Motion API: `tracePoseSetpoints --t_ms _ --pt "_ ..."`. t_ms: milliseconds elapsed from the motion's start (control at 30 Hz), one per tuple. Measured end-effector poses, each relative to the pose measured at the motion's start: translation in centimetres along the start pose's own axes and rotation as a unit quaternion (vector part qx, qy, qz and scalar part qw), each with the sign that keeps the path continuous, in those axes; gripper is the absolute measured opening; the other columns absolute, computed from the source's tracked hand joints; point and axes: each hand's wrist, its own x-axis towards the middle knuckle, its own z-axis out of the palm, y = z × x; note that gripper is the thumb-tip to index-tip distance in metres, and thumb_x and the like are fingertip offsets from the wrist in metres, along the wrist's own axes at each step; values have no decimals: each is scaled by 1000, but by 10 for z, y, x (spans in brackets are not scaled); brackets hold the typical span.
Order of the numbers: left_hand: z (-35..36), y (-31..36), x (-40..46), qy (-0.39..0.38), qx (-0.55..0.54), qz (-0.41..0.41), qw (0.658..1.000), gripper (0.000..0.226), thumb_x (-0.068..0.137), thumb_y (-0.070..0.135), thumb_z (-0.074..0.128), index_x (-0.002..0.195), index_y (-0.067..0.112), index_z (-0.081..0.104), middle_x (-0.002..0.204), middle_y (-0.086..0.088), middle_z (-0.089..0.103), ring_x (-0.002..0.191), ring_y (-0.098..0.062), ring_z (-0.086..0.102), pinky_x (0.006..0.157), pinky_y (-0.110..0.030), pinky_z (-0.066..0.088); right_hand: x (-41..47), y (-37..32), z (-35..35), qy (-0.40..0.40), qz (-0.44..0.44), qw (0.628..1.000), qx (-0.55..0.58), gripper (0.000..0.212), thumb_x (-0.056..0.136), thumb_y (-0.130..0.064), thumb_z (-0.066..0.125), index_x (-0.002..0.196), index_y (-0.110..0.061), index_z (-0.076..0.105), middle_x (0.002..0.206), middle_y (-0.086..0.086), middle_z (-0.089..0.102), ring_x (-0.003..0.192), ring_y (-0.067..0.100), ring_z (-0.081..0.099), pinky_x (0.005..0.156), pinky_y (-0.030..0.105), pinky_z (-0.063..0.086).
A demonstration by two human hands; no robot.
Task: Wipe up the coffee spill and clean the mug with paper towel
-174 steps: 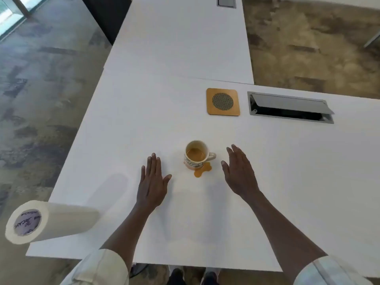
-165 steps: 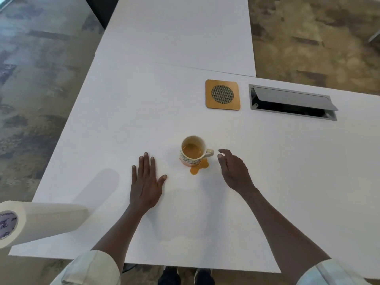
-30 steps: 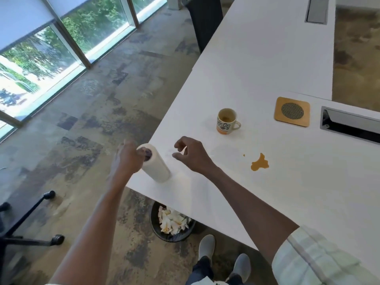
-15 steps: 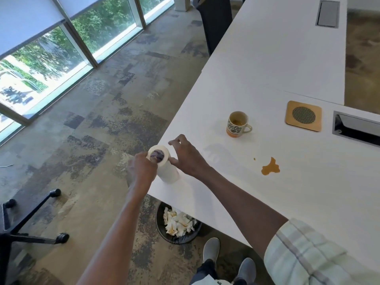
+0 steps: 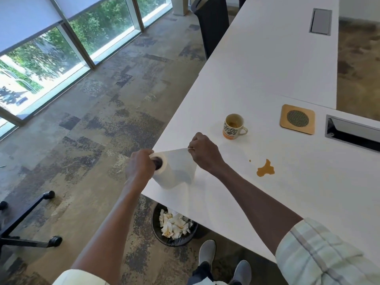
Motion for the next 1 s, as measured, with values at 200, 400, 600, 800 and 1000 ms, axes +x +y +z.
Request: tracePoseSetpoints --t_ms 200,400,600,800,1000 --pt "0 -7 0 31 -8 -5 999 35 88 0 62 109 23 79 105 -12 75 88 -33 67 63 -39 48 -20 40 -31 6 16 1000 10 14 88 -16 64 90 -9 75 104 6 62 100 20 56 73 32 48" --pt "2 -10 -2 46 -8 8 999 47 85 -7 56 116 21 78 108 -16 75 98 -39 69 67 -40 49 -39 68 -58 -73 58 996 -10 14 82 -18 67 90 -7 73 106 6 64 97 22 60 82 38 52" --pt "7 -9 -4 31 -13 63 997 49 87 -10 52 117 20 77 114 -17 75 98 -39 70 64 -39 49 -38 56 -59 -49 107 993 -20 16 86 -22 57 92 -12 68 91 11 70 81 29 63 65 32 47" --pt "10 -5 -10 15 -31 96 995 48 83 -10 50 102 23 81 100 -13 77 71 -25 59 57 -32 47 -28 4 -31 -64 45 996 38 47 83 3 39 120 -24 51 76 16 58 68 34 56 56 34 42" --pt "11 -5 -12 11 -23 110 994 44 88 -7 54 104 24 81 100 -13 77 68 -22 58 47 -24 34 -26 -35 -3 -126 -33 988 83 36 90 -7 49 124 -13 61 113 16 68 100 33 62 86 38 49"
